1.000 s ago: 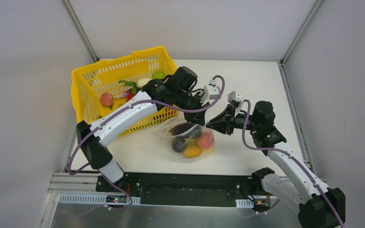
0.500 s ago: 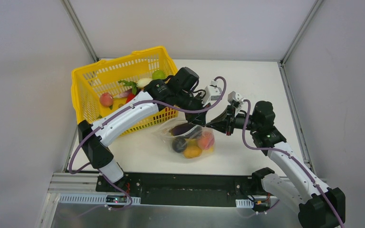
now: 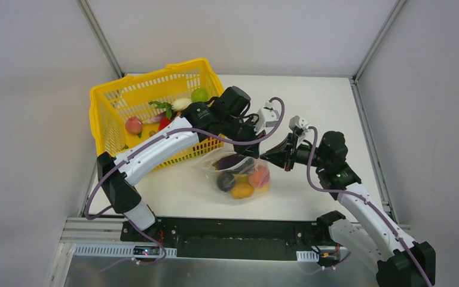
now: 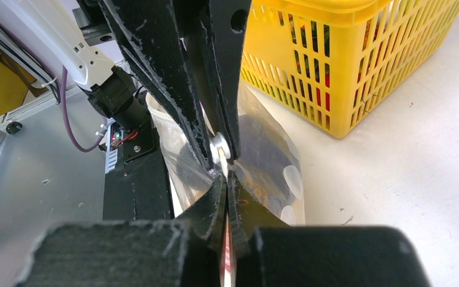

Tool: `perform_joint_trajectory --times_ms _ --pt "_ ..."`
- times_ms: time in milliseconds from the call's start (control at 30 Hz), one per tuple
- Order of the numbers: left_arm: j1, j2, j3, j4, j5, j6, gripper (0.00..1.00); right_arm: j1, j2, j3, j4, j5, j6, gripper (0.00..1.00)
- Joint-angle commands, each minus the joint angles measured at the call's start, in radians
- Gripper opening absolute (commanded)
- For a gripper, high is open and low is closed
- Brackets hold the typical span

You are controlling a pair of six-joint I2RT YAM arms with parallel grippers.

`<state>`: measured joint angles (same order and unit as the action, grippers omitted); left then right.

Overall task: Place the food in the zip-top bag and seal the zipper
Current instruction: Zip the zipper food storage bag at the center of the board.

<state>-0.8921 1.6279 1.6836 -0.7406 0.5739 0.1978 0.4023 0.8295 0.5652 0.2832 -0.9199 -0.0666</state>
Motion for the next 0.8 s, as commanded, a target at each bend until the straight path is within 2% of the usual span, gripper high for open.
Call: perform_joint_trajectory --times_ms 0,767 --pt "-0.001 -0.058 -0.044 -0.057 -0.062 0.010 0.00 -0.003 -0.031 0.003 0.094 0.025 0.030 0.00" --pt "0.016 -0.183 -0.158 -0.053 -0.143 0.020 0.00 -0.004 -0.115 -0.022 0.060 0.102 0.020 0.00"
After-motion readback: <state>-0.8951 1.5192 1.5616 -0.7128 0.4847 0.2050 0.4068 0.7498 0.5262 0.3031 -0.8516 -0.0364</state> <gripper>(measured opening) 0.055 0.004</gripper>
